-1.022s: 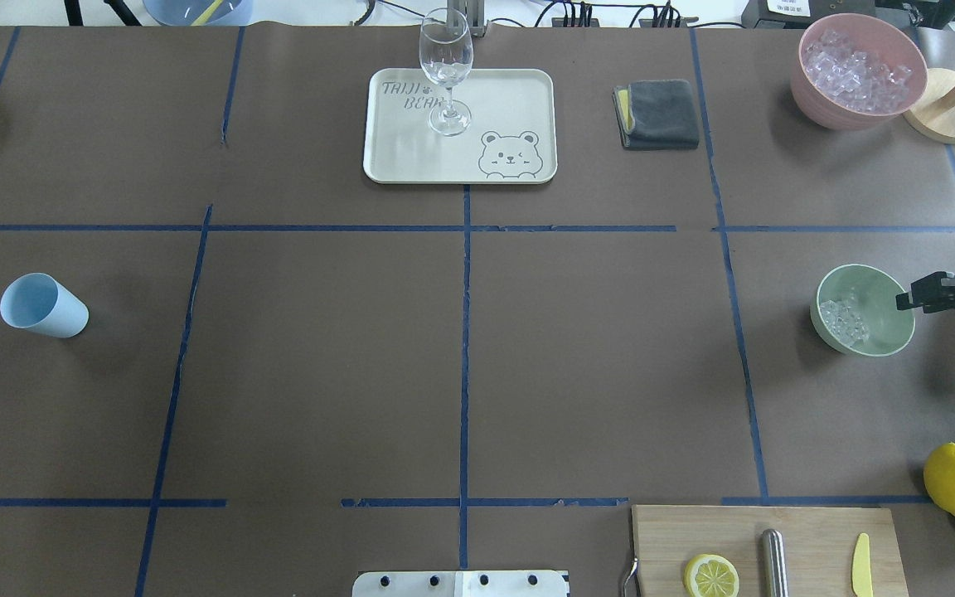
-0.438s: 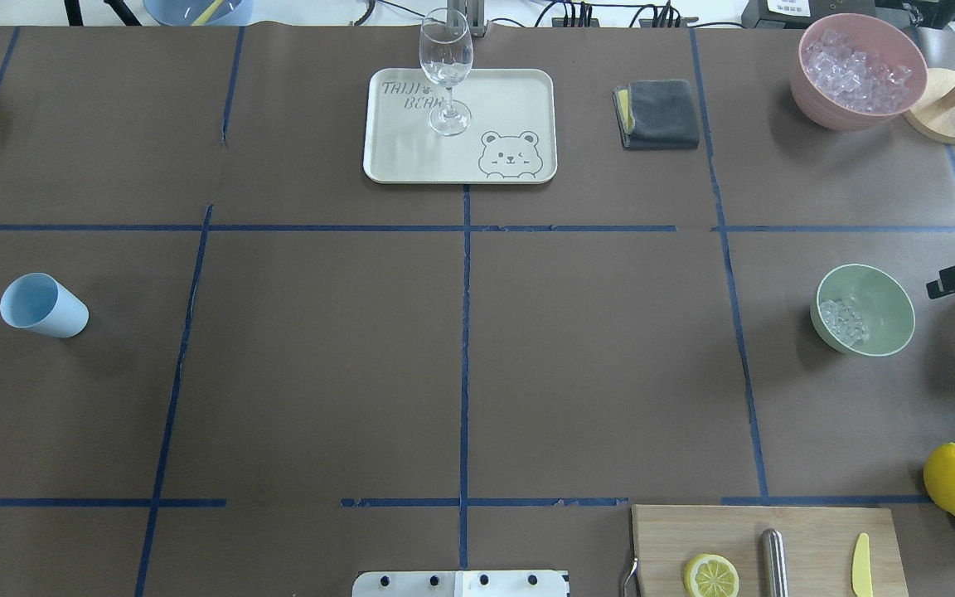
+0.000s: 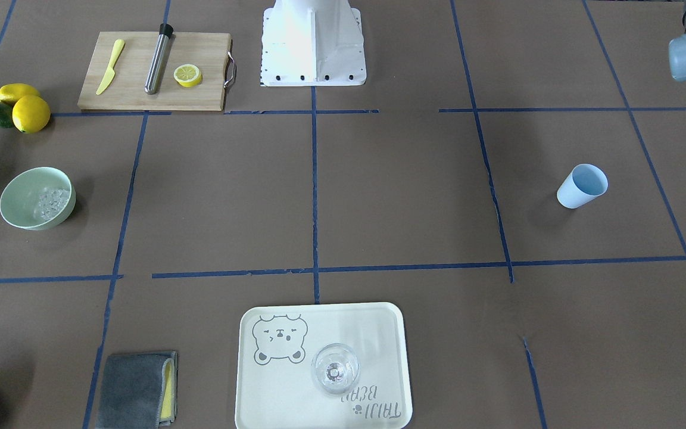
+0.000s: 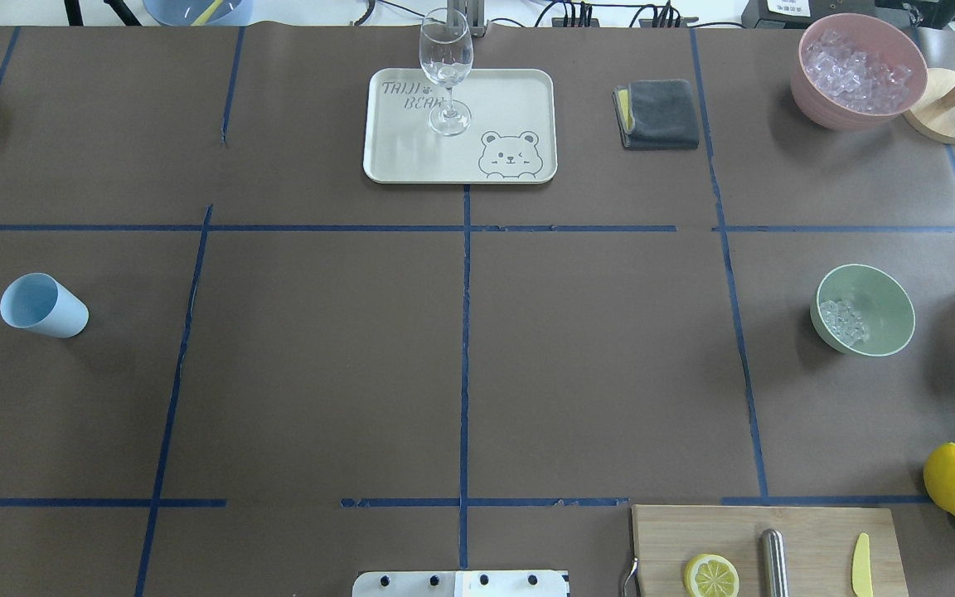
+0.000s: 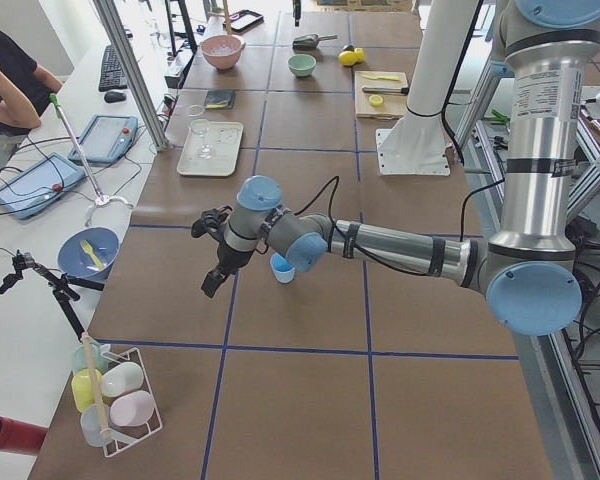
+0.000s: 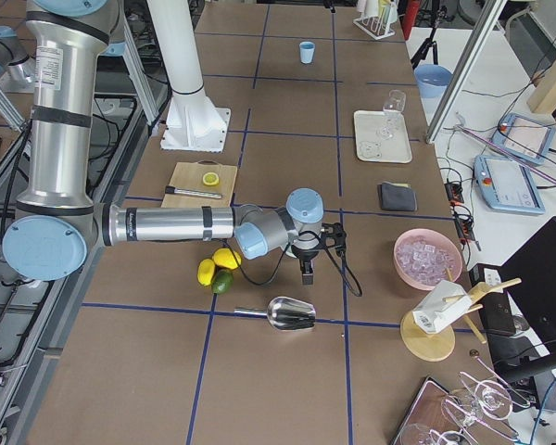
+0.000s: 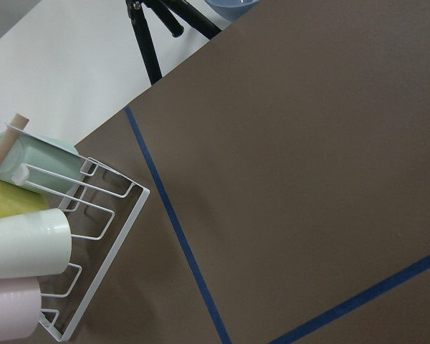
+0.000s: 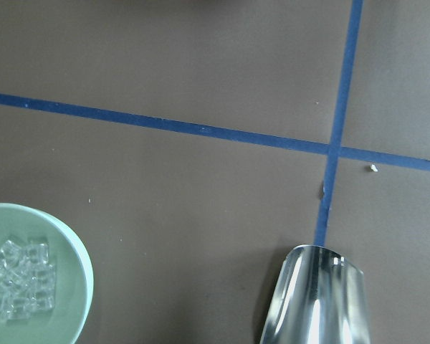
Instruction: Pour ice into bowl
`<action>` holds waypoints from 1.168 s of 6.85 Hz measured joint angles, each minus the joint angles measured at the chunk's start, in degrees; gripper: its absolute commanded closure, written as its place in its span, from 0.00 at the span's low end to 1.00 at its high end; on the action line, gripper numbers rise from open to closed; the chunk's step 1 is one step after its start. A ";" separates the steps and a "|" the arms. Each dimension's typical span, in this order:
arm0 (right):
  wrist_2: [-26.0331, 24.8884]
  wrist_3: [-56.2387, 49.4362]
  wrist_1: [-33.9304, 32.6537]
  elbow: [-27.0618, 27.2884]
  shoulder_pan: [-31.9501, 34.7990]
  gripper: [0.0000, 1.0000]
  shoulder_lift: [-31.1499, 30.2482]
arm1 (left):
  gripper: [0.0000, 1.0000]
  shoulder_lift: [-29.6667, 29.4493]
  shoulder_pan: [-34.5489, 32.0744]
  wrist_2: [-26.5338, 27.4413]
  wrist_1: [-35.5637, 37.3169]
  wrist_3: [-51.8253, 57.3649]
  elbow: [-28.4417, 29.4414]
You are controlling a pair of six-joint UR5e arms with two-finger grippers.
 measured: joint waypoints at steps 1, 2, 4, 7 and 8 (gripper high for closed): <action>1.34 -6.69 -6.27 1.08 3.32 0.00 0.97 | 0.00 -0.64 -2.32 -3.19 3.85 1.82 0.06; 3.73 -10.69 -9.85 1.57 5.63 0.00 1.33 | 0.00 -1.90 -5.30 -5.74 10.05 5.11 0.10; 6.70 -12.17 -11.25 1.72 6.98 0.00 1.49 | 0.00 -3.62 -10.28 -11.12 21.77 9.98 0.55; 7.22 -12.50 -10.90 1.80 7.12 0.00 2.12 | 0.00 0.77 -11.66 -18.58 24.90 8.73 4.35; 7.38 -12.25 -10.89 1.82 7.15 0.00 2.08 | 0.00 1.19 -11.67 -18.92 24.95 7.95 4.80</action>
